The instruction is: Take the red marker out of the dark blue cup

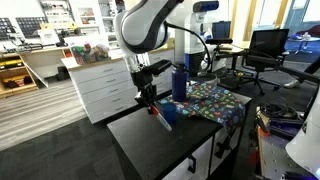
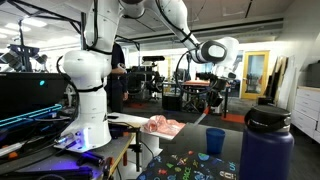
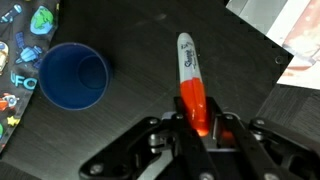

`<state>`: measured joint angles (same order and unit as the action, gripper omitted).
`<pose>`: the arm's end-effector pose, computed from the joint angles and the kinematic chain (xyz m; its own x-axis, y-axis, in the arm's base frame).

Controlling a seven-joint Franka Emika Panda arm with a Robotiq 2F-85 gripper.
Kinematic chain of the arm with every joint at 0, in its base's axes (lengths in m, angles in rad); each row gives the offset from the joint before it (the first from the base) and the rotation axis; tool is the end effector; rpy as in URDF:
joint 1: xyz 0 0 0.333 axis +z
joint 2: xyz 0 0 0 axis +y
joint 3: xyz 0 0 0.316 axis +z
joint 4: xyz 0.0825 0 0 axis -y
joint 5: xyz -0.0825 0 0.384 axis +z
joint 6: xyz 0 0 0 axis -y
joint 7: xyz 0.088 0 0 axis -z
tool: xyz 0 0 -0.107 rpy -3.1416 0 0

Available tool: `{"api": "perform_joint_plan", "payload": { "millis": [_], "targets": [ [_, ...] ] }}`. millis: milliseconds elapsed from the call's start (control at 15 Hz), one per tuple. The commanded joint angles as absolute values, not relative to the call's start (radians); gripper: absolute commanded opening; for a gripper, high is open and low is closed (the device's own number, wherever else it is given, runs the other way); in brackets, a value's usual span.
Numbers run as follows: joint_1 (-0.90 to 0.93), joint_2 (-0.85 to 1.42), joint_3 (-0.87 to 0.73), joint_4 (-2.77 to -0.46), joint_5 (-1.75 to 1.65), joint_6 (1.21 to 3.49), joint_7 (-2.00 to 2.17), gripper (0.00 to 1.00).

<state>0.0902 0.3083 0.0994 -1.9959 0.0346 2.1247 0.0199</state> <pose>0.5721 0.1098 0.2932 0.9726 0.1487 -0.1789 0.1415 -0.9886 -0.0523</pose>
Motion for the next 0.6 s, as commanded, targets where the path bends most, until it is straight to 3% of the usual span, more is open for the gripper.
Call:
{"api": "perform_joint_plan", "payload": {
  "millis": [0, 467, 533],
  "targets": [
    [0.100, 0.339, 0.105, -1.988, 0.067, 2.105, 0.038, 0.07],
    [0.099, 0.389, 0.128, -2.009, 0.107, 2.156, 0.006, 0.08],
    [0.098, 0.392, 0.131, -2.012, 0.108, 2.163, 0.001, 0.49]
  ]
}}
